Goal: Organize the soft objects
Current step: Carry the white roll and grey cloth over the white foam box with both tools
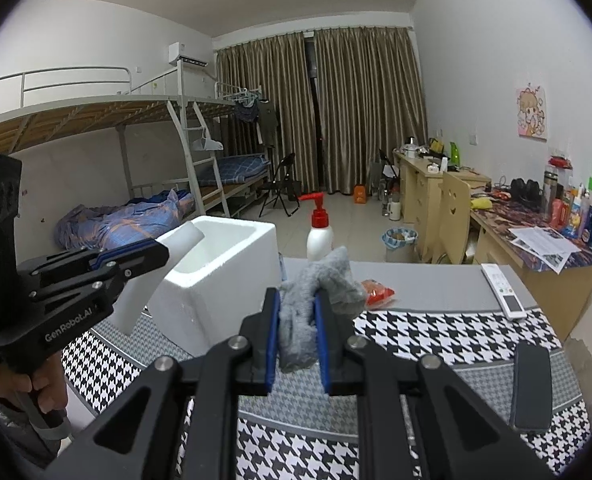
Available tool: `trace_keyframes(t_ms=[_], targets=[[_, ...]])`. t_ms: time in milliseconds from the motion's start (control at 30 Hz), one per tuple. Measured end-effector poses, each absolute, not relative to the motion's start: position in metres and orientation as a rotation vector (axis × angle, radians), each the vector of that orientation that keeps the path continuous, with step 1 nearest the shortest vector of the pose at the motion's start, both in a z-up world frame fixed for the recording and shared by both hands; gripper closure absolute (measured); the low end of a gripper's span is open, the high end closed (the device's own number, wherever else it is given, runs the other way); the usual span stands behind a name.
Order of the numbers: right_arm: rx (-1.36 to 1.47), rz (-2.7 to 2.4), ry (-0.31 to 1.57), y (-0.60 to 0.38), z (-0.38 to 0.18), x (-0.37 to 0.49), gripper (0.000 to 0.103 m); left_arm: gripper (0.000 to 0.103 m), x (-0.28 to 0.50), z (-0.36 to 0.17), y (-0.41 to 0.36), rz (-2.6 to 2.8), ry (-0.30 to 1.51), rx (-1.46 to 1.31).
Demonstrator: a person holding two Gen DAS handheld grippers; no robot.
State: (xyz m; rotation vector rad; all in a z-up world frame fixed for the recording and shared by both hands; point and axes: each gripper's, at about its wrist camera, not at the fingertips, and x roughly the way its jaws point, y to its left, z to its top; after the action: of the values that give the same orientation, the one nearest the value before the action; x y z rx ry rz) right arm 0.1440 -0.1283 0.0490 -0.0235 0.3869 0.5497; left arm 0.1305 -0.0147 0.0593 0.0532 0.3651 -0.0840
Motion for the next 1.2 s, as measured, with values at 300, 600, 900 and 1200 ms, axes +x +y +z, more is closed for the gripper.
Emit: trace_keyframes(t_ms=[300,600,900,1200], targets=[[-0.023,0.553,0.357,-0.121,0.063,0.154,0.083,0.094,0.142,0.071,0.000,-0.059,0.338,0.044],[-0.045,0.560,0.352,-0.110,0.072,0.164,0.083,0.094,0.149,0.079,0.013,-0.018,0.324,0.039],[-0.080,0.595,0.340,-0.093,0.080,0.170,0.083,0.094,0.156,0.082,0.023,0.024,0.319,0.035],[-0.114,0.670,0.327,-0.070,0.086,0.179,0.083,0.094,0.155,0.086,0.038,0.078,0.316,0.026]])
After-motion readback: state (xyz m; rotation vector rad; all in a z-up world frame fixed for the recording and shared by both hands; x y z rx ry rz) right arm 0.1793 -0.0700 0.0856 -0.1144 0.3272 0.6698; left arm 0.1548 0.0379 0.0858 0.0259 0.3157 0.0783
